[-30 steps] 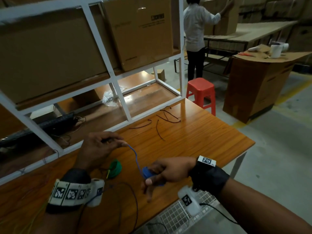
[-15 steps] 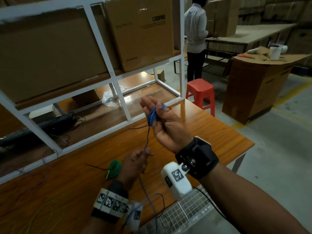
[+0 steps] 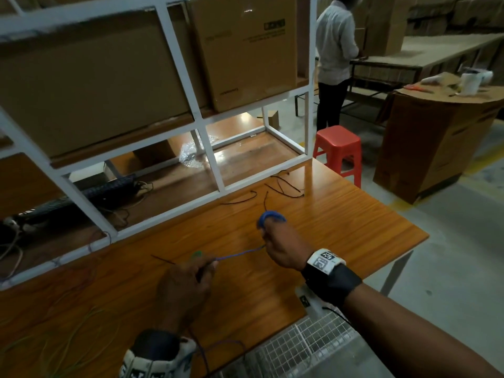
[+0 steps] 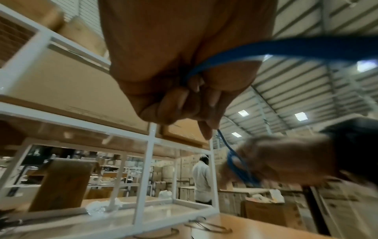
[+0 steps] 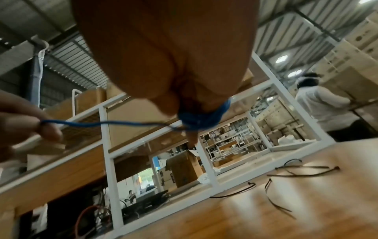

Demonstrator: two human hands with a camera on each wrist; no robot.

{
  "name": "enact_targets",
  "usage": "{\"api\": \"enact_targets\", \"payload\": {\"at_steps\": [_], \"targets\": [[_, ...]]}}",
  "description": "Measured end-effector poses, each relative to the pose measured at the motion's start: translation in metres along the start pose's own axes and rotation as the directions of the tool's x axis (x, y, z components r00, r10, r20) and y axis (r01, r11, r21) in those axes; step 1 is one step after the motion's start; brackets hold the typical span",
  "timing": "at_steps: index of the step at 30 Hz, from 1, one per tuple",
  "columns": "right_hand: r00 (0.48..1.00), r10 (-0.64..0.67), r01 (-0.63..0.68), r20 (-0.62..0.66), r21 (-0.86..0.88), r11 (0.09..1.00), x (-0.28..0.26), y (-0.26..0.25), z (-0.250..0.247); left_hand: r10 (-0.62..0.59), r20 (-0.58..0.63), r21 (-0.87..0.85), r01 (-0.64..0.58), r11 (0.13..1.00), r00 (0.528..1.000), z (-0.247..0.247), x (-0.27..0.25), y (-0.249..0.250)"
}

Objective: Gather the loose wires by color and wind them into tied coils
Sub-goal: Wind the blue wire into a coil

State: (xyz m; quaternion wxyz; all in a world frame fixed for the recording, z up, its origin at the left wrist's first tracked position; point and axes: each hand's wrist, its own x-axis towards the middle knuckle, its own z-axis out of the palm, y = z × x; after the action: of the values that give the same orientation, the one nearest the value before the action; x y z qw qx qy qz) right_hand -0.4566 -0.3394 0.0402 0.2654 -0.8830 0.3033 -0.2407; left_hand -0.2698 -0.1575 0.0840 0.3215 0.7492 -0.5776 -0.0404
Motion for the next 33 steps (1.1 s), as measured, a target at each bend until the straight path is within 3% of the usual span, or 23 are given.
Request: {"api": "enact_targets", "payload": {"at_steps": [2,3,6,8,10,12,14,16,18,20,22,23,24,26,27,28,30,32,33], "targets": [[0.973,-0.008,0.022,0.231,-0.057,0.998,-0.006,-0.004,-0.004,0.039,-0.050,0.084,-0.034,0.996,0.998,-0.021,0.010,-0.003],[0.930,0.001,0.015,0.366,-0.042,0.999,-0.009,-0.009,-0.008,0.096,-0.073,0.109,-0.088,0.990,0.993,-0.029,0.014,-0.004],[0.708,-0.036,-0.125,0.705,0.175,0.977,-0.018,-0.032,-0.025,0.192,-0.068,0.032,-0.191,0.981,0.979,-0.046,0.033,-0.004],[0.604,-0.190,-0.235,0.774,0.400,0.886,-0.023,-0.044,-0.033,0.207,-0.036,-0.048,-0.208,0.977,0.978,-0.049,0.050,-0.005],[0.542,-0.381,-0.309,0.749,0.599,0.739,-0.026,-0.054,-0.038,0.197,-0.008,-0.156,-0.195,0.968,0.980,-0.045,0.066,-0.005],[0.510,-0.560,-0.390,0.653,0.756,0.527,-0.025,-0.064,-0.039,0.176,0.003,-0.282,-0.168,0.945,0.984,-0.035,0.075,-0.001],[0.560,-0.672,-0.438,0.484,0.862,0.256,-0.017,-0.075,-0.045,0.160,0.002,-0.383,-0.147,0.912,0.987,-0.024,0.078,0.007],[0.674,-0.679,-0.440,0.292,0.897,-0.050,-0.007,-0.085,-0.057,0.177,0.019,-0.464,-0.148,0.873,0.984,-0.012,0.073,0.018],[0.829,-0.538,-0.354,0.150,0.886,-0.299,0.005,-0.093,-0.071,0.219,0.043,-0.494,-0.170,0.853,0.975,0.002,0.063,0.025],[0.965,-0.255,-0.151,0.063,0.929,-0.338,0.015,-0.097,-0.081,0.231,0.126,-0.452,-0.152,0.879,0.965,0.017,0.048,0.027],[1.000,-0.006,-0.008,0.006,0.952,-0.305,0.022,-0.088,-0.085,0.230,0.268,-0.437,-0.094,0.895,0.935,0.028,0.033,0.026],[0.998,0.055,0.032,-0.021,0.979,-0.203,0.024,-0.081,-0.087,0.221,0.307,-0.438,-0.069,0.896,0.926,0.030,0.027,0.022],[0.994,0.093,0.056,-0.057,0.998,0.013,0.025,-0.075,-0.088,0.204,0.320,-0.453,-0.041,0.891,0.925,0.029,0.022,0.019],[0.976,0.123,0.074,-0.182,0.799,0.597,0.024,-0.061,-0.085,0.127,0.313,-0.474,0.039,0.880,0.941,0.024,0.017,0.007],[0.959,0.130,0.050,-0.253,0.599,0.800,0.023,-0.054,-0.081,0.084,0.306,-0.465,0.072,0.883,0.948,0.021,0.015,0.002],[0.947,0.127,0.009,-0.296,0.419,0.908,0.022,-0.048,-0.078,0.058,0.295,-0.455,0.087,0.886,0.954,0.018,0.013,-0.004],[0.971,0.110,-0.056,-0.214,0.241,0.969,0.018,-0.037,-0.069,0.027,0.256,-0.403,0.081,0.912,0.966,0.008,0.009,-0.012],[0.993,0.110,-0.113,0.042,0.096,0.989,0.013,-0.031,-0.063,-0.009,0.196,-0.334,0.075,0.940,0.981,-0.008,0.008,-0.011],[0.978,0.119,-0.128,0.171,0.045,0.991,0.008,-0.031,-0.061,-0.012,0.165,-0.323,0.065,0.944,0.986,-0.017,0.009,-0.010]]}}
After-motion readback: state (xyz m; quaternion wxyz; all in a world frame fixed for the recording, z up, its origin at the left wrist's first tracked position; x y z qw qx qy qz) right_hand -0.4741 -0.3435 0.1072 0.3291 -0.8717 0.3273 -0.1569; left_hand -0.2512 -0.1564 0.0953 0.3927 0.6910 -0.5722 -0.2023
